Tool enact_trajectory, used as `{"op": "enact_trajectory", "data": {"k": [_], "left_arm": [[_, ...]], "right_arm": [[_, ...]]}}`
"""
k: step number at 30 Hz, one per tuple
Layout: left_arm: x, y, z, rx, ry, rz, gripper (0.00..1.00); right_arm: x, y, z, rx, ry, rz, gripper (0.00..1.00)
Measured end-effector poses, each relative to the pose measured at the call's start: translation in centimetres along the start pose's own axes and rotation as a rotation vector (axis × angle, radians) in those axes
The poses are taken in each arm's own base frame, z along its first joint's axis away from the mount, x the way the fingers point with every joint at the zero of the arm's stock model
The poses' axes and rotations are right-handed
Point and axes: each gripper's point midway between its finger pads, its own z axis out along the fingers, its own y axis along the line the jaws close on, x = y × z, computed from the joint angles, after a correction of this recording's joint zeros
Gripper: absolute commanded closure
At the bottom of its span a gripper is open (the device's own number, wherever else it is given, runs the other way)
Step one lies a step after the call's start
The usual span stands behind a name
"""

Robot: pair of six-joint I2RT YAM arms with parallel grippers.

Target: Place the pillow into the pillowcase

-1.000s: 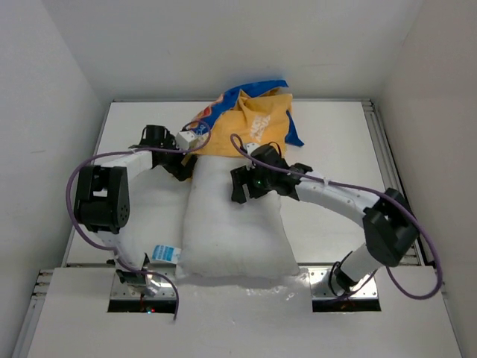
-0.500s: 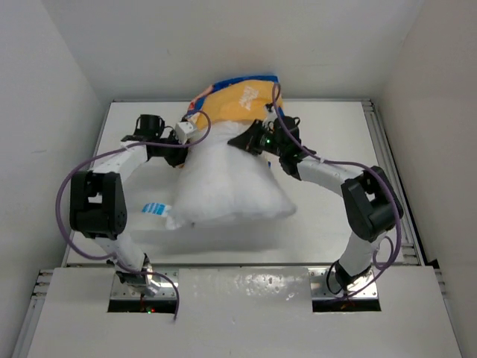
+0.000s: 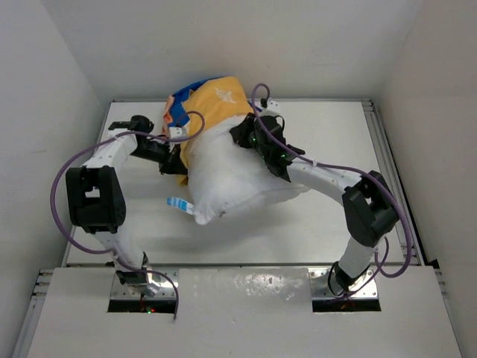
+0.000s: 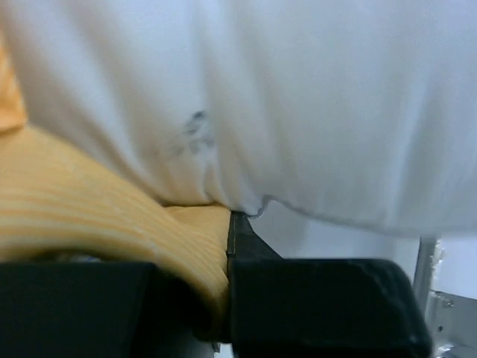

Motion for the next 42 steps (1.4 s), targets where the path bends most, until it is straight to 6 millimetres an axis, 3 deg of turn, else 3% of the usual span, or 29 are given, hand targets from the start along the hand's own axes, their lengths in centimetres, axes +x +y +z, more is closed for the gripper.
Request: {"op": "enact_trajectory", "data": {"k": [1,3,6,10,13,15,18,20,23,26,29,30,37,41,42], "left_arm": [[0.5,0.1,-0.2,0.003,-0.009,-0.027,1.0],[1.2,0.6,-0.8,-0.016,-0.026,-0.09,1.0],[2.9,1.5,-1.5,-0.095,-0.014,-0.185,1.0],[5.5,1.5,-2.2,-0.222,0.057,-0.297,0.94],[5.2,2.0,-3.4,-0.334,0.072,-0.32,0.91],[4.4,2.6,-4.3,-0.397,0.064,-0.313,0.91],[3.5,3.1,-5.2,-0.465,0.062,-0.3,0.89],[3.6,3.1,-5.4,-0.489,0.069,-0.299,0.88],[4.3,2.9,-5.0,-0.498,0.081,-0.313,0.88],[5.2,2.5,-4.6,-0.497,0.093,-0.352,0.92],[5.3,2.4,-4.3,-0.495,0.097,-0.355,0.93],[5.2,2.4,-4.2,-0.494,0.094,-0.346,0.93],[4.1,2.6,-3.5,-0.484,0.077,-0.3,0.93],[3.4,2.9,-3.4,-0.485,0.064,-0.276,0.94],[3.0,3.0,-3.4,-0.486,0.06,-0.263,0.94]], "right_arm": [[0.6,-0.4,0.2,0.005,0.018,-0.029,0.35],[1.8,-1.2,0.7,-0.002,0.076,-0.099,0.02],[2.9,-2.4,0.1,-0.005,0.175,-0.238,0.01],[2.1,-2.4,-2.9,0.001,0.238,-0.433,0.01],[1.1,1.7,-5.9,-0.065,0.233,-0.565,0.01],[1.7,4.6,-7.0,-0.121,0.242,-0.612,0.01],[5.7,7.0,-7.5,-0.178,0.342,-0.665,0.01],[9.4,6.5,-6.9,-0.169,0.451,-0.698,0.01],[15.0,4.3,-4.5,-0.109,0.594,-0.712,0.01],[18.5,1.5,-2.3,-0.036,0.665,-0.682,0.24],[18.4,0.8,-1.0,-0.019,0.655,-0.602,0.96],[18.0,1.0,-0.7,-0.023,0.649,-0.55,1.0],[16.2,2.5,0.3,-0.17,0.612,-0.266,1.0],[12.7,5.0,0.2,-0.313,0.501,-0.103,1.0],[10.4,6.1,0.6,-0.366,0.432,-0.035,1.0]]}}
